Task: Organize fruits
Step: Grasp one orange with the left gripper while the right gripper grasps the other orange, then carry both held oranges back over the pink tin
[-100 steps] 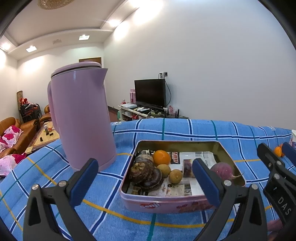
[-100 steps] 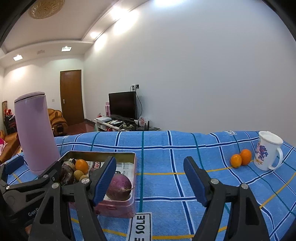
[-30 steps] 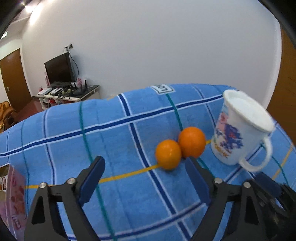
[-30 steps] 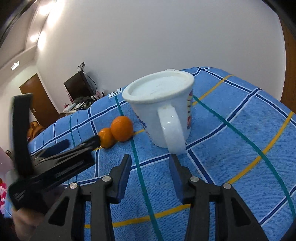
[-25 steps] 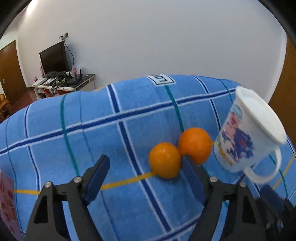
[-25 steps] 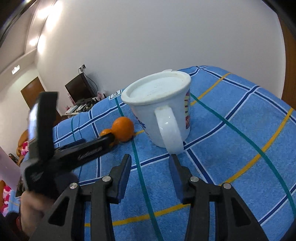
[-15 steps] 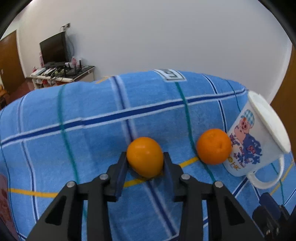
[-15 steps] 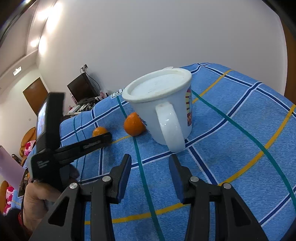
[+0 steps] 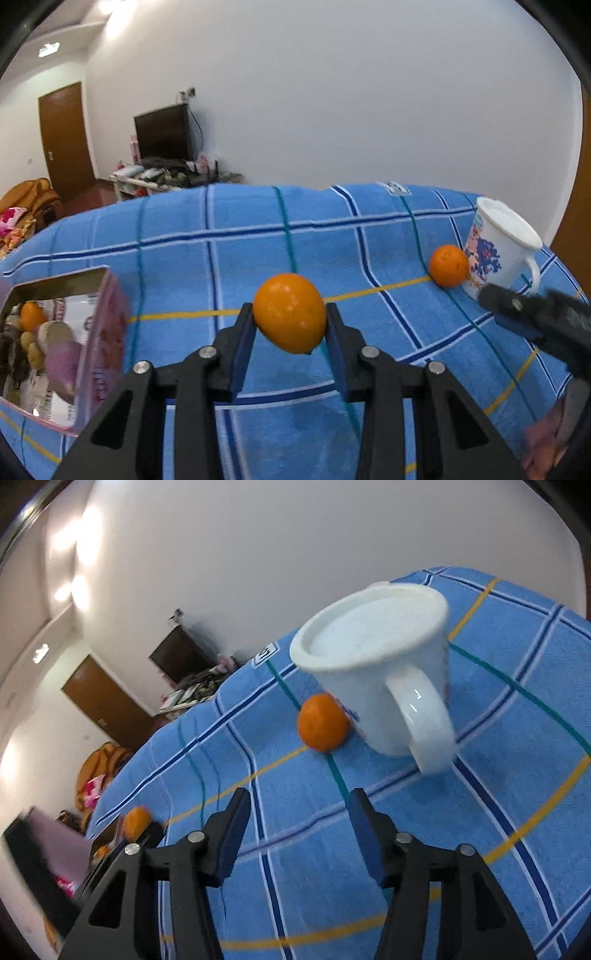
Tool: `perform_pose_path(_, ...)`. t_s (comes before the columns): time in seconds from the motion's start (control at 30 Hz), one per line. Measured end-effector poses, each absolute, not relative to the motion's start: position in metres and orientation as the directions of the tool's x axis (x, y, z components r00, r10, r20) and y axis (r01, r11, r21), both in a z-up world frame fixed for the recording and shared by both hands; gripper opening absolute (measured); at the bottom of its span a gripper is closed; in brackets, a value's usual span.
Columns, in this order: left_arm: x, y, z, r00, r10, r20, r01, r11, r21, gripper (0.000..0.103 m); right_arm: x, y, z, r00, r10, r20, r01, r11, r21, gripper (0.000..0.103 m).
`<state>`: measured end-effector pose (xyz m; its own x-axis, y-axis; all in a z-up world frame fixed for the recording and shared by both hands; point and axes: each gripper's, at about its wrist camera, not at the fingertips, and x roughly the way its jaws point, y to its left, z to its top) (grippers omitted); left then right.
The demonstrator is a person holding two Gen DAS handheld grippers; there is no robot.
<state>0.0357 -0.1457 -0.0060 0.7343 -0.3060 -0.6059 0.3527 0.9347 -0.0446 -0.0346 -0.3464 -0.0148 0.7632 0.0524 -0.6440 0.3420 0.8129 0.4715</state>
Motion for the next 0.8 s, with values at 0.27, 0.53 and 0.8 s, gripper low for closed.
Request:
perform_pose_path(0.27,0.038,-0.117,-0.005,0.789,-0.261,-0.556,0.283,0.958,-0.047,0.039,0.029,-0.339,-0.034,0.692,-0.086,-0.717,0.507,0.765,0.397,0.058)
perform_pose_path(0.53,0.051,-0.104,-0.010,0.766,-0.267,-0.585,0.249,0.962,-0.113,0.039,0.070,-0.328,-0.031,0.615,-0.281,-0.737,0.638,0.726,0.255,0.064)
perform_pose_path(0.8,0.054,-0.103,-0.015,0.754,-0.269,-0.599,0.250,0.961,-0.117,0.039,0.090,-0.320,-0.029,0.608,-0.270,-0.746,0.583,0.790,0.189,0.047)
